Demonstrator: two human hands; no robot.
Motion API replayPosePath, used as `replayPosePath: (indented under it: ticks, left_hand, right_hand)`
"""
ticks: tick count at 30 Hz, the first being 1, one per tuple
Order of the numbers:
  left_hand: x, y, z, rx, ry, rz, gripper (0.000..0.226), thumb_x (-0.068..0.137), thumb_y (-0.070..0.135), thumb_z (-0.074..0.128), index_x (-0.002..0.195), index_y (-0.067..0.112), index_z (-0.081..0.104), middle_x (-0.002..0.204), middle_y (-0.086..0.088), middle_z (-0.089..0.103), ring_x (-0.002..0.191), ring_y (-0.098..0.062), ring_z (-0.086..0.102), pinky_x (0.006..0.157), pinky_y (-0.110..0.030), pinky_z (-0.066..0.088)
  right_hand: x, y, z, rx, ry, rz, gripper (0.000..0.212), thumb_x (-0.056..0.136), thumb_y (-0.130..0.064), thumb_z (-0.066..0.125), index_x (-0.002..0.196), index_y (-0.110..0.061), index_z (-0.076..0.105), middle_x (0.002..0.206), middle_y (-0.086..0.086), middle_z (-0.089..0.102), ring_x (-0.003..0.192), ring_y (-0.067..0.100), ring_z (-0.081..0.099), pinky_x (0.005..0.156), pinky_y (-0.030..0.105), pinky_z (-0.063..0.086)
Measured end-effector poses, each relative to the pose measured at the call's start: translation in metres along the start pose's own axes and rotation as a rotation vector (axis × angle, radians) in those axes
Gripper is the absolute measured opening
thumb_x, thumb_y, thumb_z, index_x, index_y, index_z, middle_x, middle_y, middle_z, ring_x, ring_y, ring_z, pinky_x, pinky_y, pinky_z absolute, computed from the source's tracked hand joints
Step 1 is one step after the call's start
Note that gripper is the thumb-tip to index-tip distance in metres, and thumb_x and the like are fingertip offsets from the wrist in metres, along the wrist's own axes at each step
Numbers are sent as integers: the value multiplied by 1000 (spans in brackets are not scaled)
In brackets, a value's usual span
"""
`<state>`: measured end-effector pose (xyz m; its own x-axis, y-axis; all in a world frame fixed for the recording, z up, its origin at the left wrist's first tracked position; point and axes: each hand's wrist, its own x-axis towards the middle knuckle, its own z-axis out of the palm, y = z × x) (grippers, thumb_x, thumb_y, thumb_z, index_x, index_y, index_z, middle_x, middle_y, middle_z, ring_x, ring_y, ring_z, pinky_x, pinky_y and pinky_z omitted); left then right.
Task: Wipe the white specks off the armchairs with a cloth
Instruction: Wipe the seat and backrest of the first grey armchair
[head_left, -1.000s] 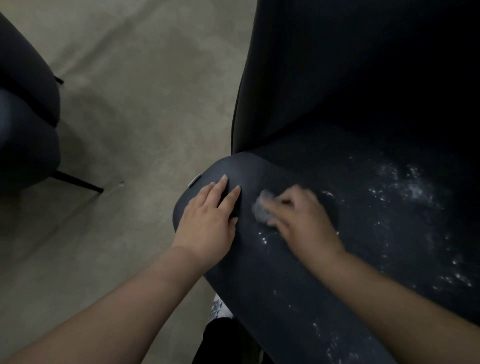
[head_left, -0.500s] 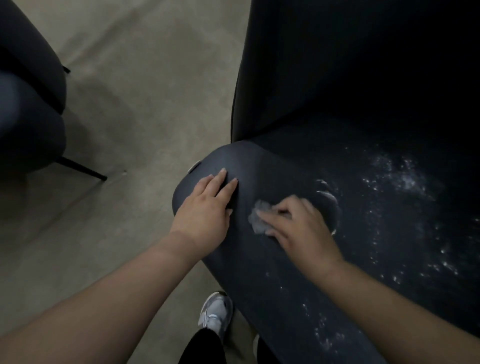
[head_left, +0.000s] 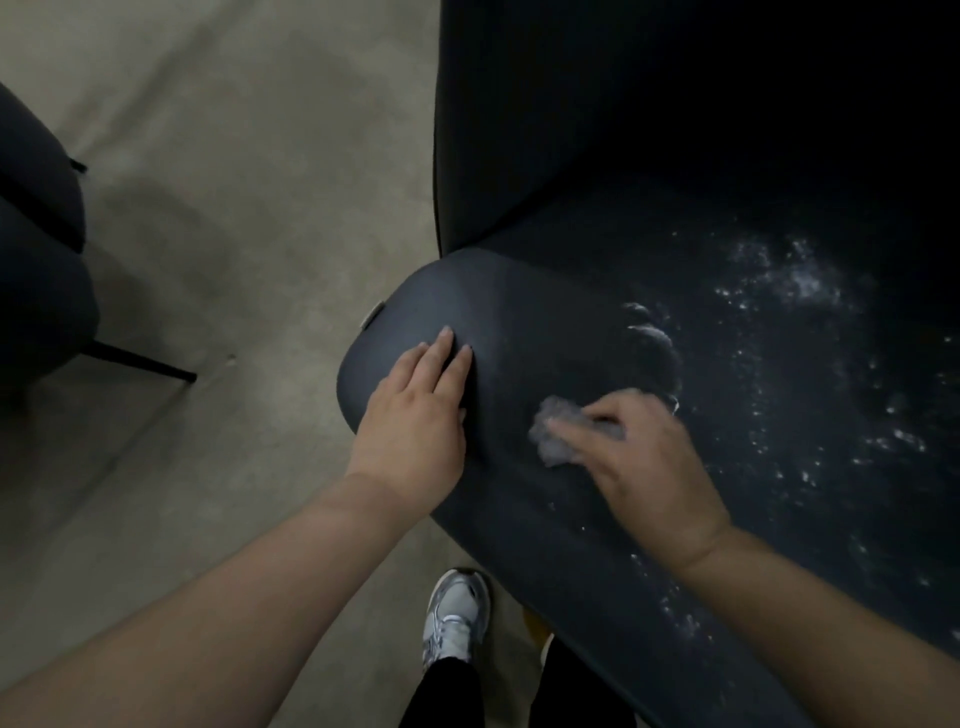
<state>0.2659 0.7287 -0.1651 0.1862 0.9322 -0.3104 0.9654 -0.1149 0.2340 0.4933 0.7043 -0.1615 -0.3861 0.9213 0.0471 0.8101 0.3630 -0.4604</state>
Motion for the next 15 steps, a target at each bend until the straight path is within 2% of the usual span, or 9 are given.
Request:
replayPosePath:
  ticks: [4,6,8,10,11,12,13,15]
  left_hand:
    - [1,5,2,-2,13,0,64,96,25,44,154,18,18,162,-1,9,145,-24,12,118,-35,16]
    - [1,9,2,0,15,6,63,96,28,43,154,19,18,162,-1,10,145,-23,11,118,-35,16]
    - [1,11,2,8,18,8,63,96,31,44,153,20,20,162,0,10,146,-22,12,117,-36,16]
    - [0,12,2,21,19,5,63,96,35,44,153,21,20,162,0,10,146,-22,12,116,-37,17]
    - [0,12,2,25,18,4,63,96,37,43,153,22,20,162,1,10,146,-23,12,116,-38,18]
    - [0,13,3,30,13,3,64,96,39,42,153,23,19,162,1,10,146,-23,12,116,-39,18]
    - [1,14,3,34,10,4,64,96,41,41,153,24,19,162,1,9,146,-23,12,116,-40,18]
    - [4,18,3,33,17,5,64,95,44,41,153,26,20,162,0,10,146,-24,12,116,-43,19]
  right_hand:
    - [31,9,-1,61,164,302,30,82,-9,70,112,-15,71,102,13,53,96,29,50,83,44,48]
    - [27,-7,6,50,161,257,32,80,-9,72,111,-16,71,102,13,54,94,30,50,79,46,49]
    - [-1,-14,11,-6,95,91,32,81,-13,71,112,-20,71,99,13,58,88,34,54,72,45,50]
    - [-28,1,5,-50,39,46,29,88,-37,59,110,-22,71,103,6,60,94,26,56,79,42,49]
    - [-35,17,3,-81,84,35,36,89,-48,54,109,-23,70,106,1,60,99,19,55,85,38,48]
    - [-34,32,-2,-143,130,62,37,89,-50,52,109,-23,68,108,0,59,102,15,53,90,33,45]
    - [-27,48,-6,-135,174,124,32,90,-43,54,111,-22,67,109,3,58,103,18,52,91,31,42]
    - [-2,65,-14,-79,292,380,27,89,-20,60,115,-17,67,106,10,52,101,28,50,88,26,38]
